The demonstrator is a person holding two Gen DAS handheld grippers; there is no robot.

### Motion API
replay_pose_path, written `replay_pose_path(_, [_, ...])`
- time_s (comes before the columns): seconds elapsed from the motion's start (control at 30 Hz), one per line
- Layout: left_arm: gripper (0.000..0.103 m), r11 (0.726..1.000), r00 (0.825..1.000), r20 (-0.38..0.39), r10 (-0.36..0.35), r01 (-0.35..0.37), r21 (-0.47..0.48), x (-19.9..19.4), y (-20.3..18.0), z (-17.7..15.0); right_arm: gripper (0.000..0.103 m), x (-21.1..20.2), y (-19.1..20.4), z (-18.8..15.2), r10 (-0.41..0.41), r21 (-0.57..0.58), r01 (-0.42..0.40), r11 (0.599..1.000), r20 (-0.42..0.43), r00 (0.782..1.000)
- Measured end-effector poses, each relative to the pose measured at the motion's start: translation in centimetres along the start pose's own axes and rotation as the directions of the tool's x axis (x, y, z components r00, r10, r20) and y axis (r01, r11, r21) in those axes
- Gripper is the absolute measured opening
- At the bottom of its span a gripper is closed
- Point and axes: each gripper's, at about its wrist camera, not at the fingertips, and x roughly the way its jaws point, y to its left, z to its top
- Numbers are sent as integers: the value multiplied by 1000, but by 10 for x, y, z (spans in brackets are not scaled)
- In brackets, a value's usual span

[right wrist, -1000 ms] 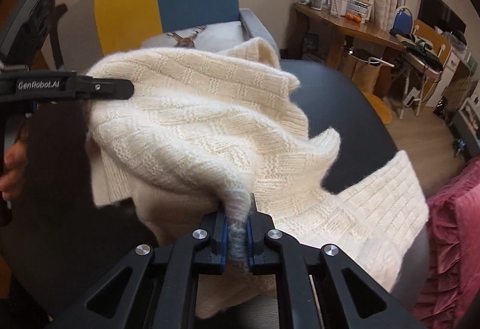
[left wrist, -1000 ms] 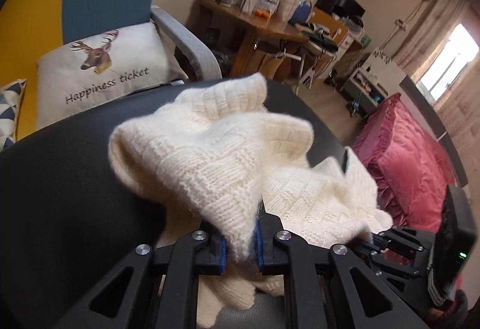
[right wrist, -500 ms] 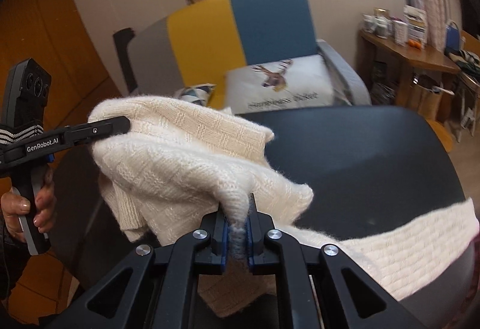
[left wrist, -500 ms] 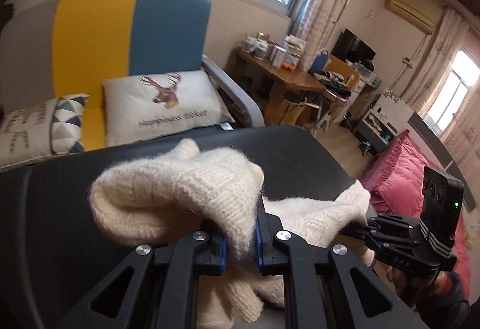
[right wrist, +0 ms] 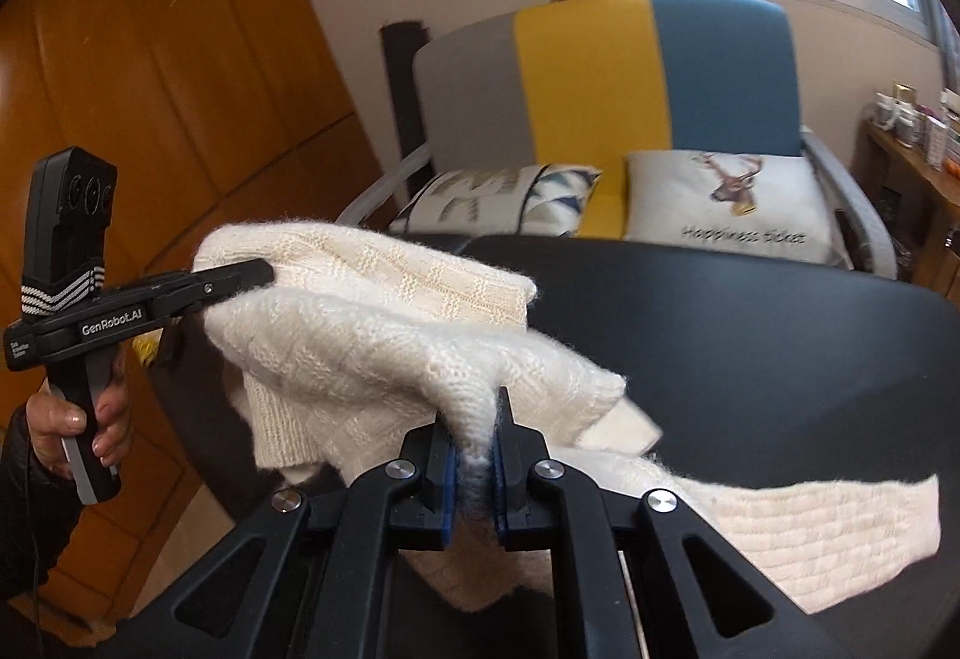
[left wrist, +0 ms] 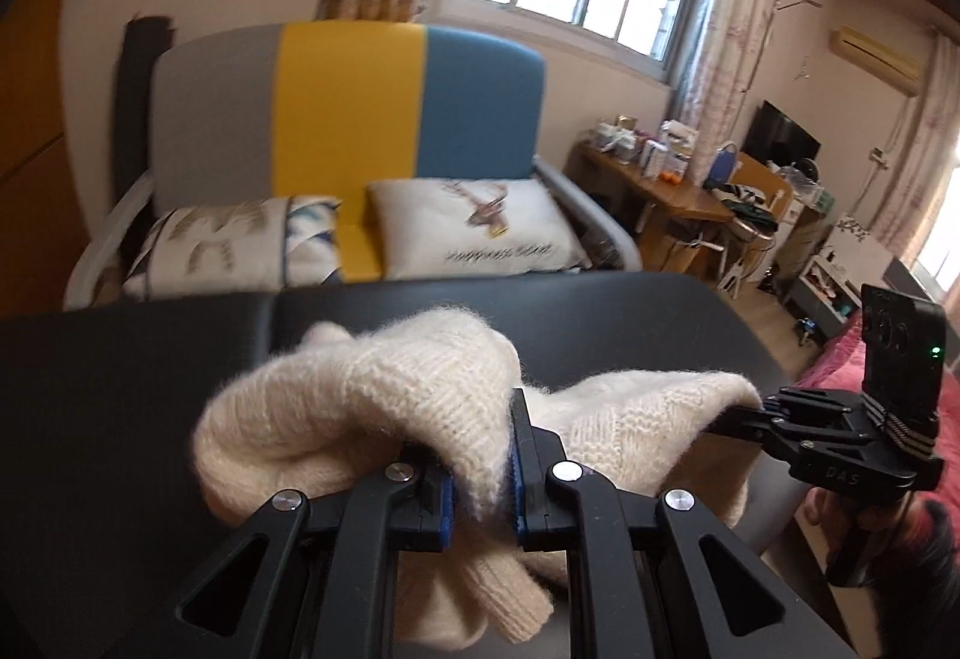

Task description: Fold clothes

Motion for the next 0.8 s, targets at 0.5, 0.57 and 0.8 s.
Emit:
replay_pose_path(0.5, [26, 980, 977, -214, 8, -50, -193, -29, 63, -188, 9, 74, 50, -116, -131, -126, 99, 987, -279, 951])
replay_pose_path(0.57, [29, 977, 976, -216, -19, -28, -213, -40, 63, -197, 12, 79, 40, -122, -141, -128, 106, 986, -310, 940])
replay_pose_path(0.8, [34, 964, 989, -145, -20, -19, -265, -87, 77, -191, 20, 48, 8, -104, 53, 28, -47, 999, -287, 957])
